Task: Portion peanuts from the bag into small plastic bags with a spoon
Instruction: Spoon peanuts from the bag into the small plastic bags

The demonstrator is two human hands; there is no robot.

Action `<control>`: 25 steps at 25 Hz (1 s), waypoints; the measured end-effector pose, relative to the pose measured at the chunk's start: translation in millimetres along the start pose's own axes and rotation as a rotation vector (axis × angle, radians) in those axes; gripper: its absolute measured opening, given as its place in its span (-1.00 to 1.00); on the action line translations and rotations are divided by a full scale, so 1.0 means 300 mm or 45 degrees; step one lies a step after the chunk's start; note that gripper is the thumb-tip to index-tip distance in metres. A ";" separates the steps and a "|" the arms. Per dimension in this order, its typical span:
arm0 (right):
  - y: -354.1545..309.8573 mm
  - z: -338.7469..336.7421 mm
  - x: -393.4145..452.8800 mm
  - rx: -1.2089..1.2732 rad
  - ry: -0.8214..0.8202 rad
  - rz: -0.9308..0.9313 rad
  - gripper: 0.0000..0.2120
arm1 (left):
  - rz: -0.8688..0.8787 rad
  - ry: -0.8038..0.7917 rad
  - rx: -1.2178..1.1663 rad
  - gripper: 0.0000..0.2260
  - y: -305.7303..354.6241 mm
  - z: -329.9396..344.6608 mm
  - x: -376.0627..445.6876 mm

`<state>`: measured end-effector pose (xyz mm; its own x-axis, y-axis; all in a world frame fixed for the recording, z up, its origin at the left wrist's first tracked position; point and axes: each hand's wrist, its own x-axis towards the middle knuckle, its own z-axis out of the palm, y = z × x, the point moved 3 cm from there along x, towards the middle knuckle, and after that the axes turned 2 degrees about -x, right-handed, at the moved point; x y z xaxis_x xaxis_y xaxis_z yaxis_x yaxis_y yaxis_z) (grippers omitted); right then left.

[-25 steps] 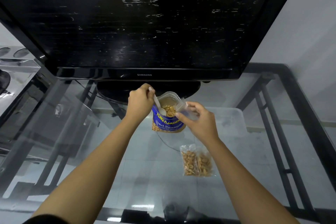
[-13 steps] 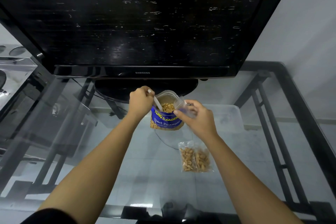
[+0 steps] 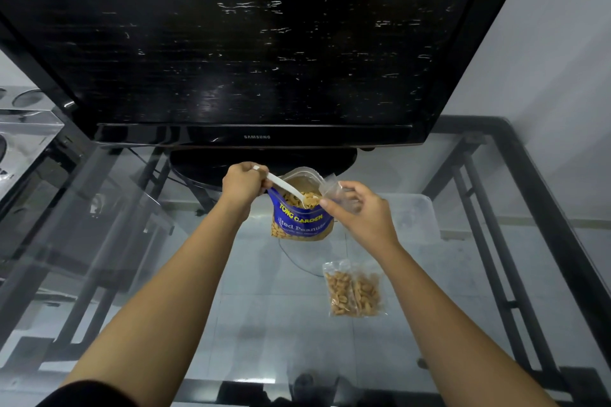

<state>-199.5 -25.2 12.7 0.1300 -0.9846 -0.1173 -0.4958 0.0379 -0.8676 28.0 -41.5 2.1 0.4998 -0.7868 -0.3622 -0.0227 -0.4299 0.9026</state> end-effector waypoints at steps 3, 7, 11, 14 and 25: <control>-0.016 -0.025 0.021 -0.110 0.057 -0.066 -0.49 | -0.037 0.040 -0.065 -0.84 0.000 -0.022 0.024; -0.040 -0.035 0.049 -0.318 0.032 -0.233 -0.51 | -0.039 0.085 -0.138 -0.83 0.010 -0.060 0.064; -0.062 -0.010 0.073 -0.456 0.000 -0.290 -0.51 | -0.030 0.105 -0.193 -0.88 0.053 -0.091 0.092; -0.064 0.008 0.090 -0.489 -0.001 -0.290 -0.49 | -0.035 0.116 -0.221 -0.90 0.097 -0.107 0.109; -0.056 0.070 0.090 -0.208 0.079 -0.269 -0.51 | 0.216 -0.011 0.109 -0.88 0.263 -0.021 0.066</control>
<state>-169.6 -48.8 14.0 0.1948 -0.9765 0.0923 -0.5961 -0.1926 -0.7795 41.5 -88.1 67.6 0.4751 -0.8547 -0.2091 -0.1798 -0.3269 0.9278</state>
